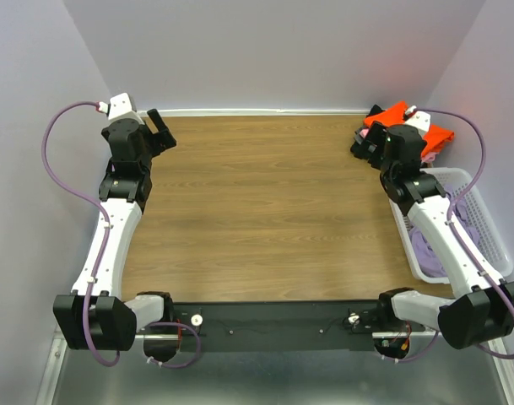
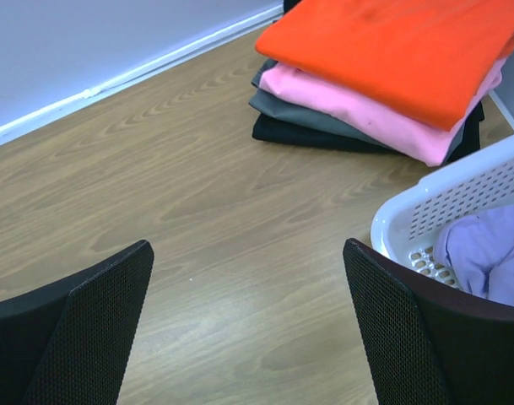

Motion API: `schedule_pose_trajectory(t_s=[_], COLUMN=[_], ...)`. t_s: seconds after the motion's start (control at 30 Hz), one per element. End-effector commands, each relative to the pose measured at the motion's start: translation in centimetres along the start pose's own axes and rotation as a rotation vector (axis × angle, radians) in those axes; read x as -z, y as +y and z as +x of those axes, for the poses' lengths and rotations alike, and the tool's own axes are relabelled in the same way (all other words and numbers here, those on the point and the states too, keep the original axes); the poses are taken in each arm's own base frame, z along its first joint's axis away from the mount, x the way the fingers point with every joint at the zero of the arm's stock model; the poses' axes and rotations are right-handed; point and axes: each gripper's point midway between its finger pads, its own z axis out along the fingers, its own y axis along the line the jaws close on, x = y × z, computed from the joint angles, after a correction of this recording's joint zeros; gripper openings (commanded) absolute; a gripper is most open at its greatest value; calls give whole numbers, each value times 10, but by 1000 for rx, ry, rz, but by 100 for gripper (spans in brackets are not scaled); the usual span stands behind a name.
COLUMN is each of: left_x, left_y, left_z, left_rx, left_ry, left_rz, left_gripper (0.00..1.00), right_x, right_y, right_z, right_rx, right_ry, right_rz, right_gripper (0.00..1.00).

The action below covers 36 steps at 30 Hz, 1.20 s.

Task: Fold and stack the t-shirts
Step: Grab the tshirt from the pile

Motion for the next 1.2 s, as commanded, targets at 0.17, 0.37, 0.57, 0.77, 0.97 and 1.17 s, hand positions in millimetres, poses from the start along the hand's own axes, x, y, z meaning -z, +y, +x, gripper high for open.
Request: schedule_pose_trajectory(t_s=[0.17,0.37,0.57,0.77,0.97,1.17], left_x=[0,-3,-5,1,5,-2], left_y=[-5,-9,-2,-2,-3,-9], left_z=[-30,-32,-28,-17,-15,-5], left_rx=[32,30,29,44,37,8], left_ry=[-96,-101,-77,-63,-62,-3], left_rz=[-6,15,-23,-2,12,38], left_gripper=[96,96,96,96,94,91], right_x=[-6,-18,-19,-3,5,6], right_y=[-11,-56,-155,-234,-270,-277], right_z=[2,6,17,56,100,128], right_rx=[-28,-99,-279,-401,-512,-511], right_ry=[7,45,135,298,406,475], right_rz=[82,217,459,661,753,800], right_gripper=[100,100,100,100,100,100])
